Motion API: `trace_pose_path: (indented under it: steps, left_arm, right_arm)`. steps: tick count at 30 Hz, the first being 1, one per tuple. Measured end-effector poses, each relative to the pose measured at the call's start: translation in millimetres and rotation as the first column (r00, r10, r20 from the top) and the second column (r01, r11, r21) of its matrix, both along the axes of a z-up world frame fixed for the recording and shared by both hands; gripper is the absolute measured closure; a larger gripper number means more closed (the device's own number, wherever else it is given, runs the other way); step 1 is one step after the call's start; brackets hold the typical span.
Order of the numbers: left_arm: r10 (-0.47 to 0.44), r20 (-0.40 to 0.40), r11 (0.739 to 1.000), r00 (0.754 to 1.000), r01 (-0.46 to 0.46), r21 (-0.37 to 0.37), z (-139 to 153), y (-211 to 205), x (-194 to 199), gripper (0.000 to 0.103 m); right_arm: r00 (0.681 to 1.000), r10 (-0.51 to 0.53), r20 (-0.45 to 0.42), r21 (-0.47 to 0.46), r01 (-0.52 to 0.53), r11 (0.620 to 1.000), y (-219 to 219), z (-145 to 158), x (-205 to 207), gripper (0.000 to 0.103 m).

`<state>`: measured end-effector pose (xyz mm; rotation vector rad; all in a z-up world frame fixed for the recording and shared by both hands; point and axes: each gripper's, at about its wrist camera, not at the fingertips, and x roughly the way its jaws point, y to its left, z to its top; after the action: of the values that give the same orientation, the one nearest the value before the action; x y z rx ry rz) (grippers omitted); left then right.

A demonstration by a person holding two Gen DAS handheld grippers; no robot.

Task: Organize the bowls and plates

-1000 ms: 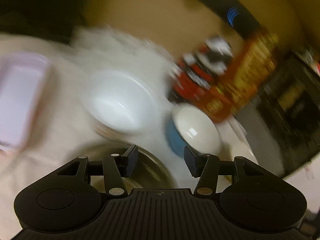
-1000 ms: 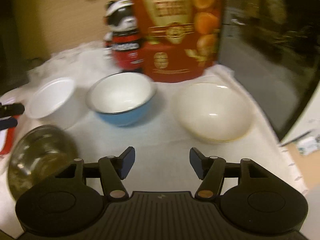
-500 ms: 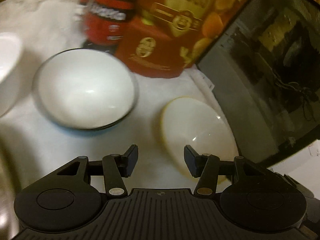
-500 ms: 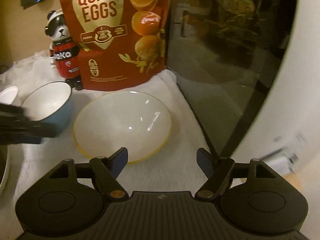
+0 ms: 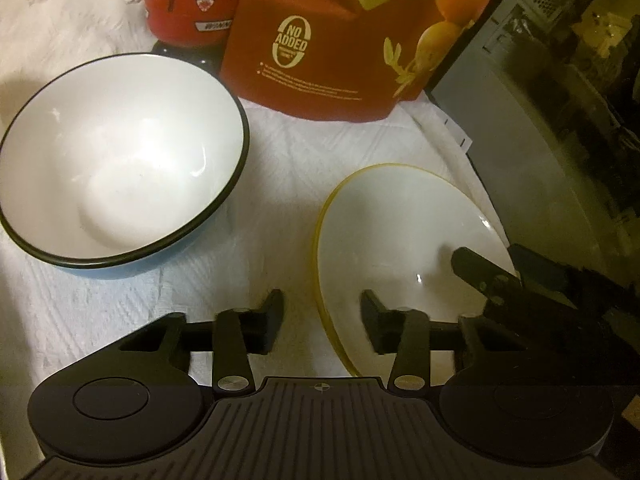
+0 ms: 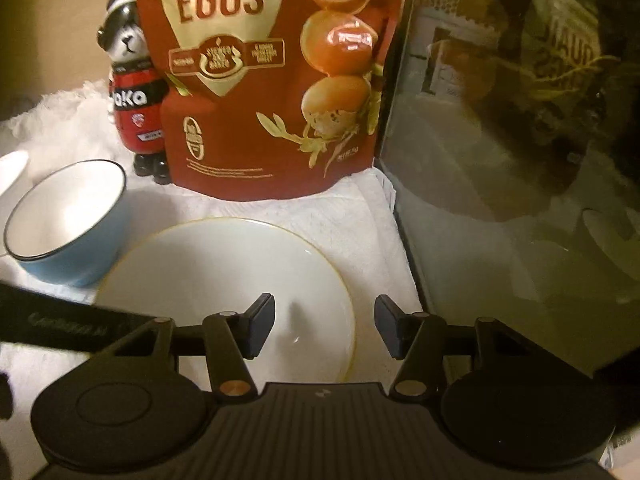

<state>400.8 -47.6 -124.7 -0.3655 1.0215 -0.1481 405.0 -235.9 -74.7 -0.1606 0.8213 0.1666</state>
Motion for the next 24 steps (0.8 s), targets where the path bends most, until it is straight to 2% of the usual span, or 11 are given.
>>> trace_pose_path:
  steps: [2, 5, 8, 14, 21, 24]
  left_arm:
    - [-0.006, -0.007, 1.0, 1.0, 0.006, -0.008, -1.6, -0.6, 2.4, 0.073]
    - [-0.013, -0.009, 1.0, 1.0, 0.013, -0.002, -1.5, -4.6, 6.0, 0.073]
    - [-0.015, -0.012, 0.999, 1.0, 0.015, -0.033, -0.2, -3.5, 6.1, 0.078]
    - [0.009, -0.053, 0.998, 0.999, -0.012, -0.065, 4.4, 5.3, -3.0, 0.078]
    - [0.03, -0.071, 0.998, 0.997, -0.034, -0.06, 12.7, 25.5, -35.9, 0.077]
    - [0.039, -0.077, 0.999, 0.996, -0.041, -0.027, 18.3, 35.6, -53.4, 0.077]
  right_arm:
    - [0.999, -0.002, -0.037, 0.039, 0.004, 0.999, -4.3, -4.0, 7.0, 0.048]
    - [0.996, -0.008, -0.085, 0.078, 0.014, 0.997, -7.4, -12.5, 13.7, 0.052]
    - [0.992, 0.003, -0.129, 0.126, 0.013, 0.992, -9.3, -18.0, 15.9, 0.056]
    - [0.982, 0.019, -0.188, 0.234, 0.025, 0.972, -19.0, -10.9, 12.8, 0.057]
    - [0.958, 0.118, -0.263, 0.314, -0.03, 0.949, -10.7, -8.4, -10.5, 0.057]
    - [0.943, 0.168, -0.287, 0.333, -0.066, 0.941, 0.6, -8.3, -22.1, 0.056]
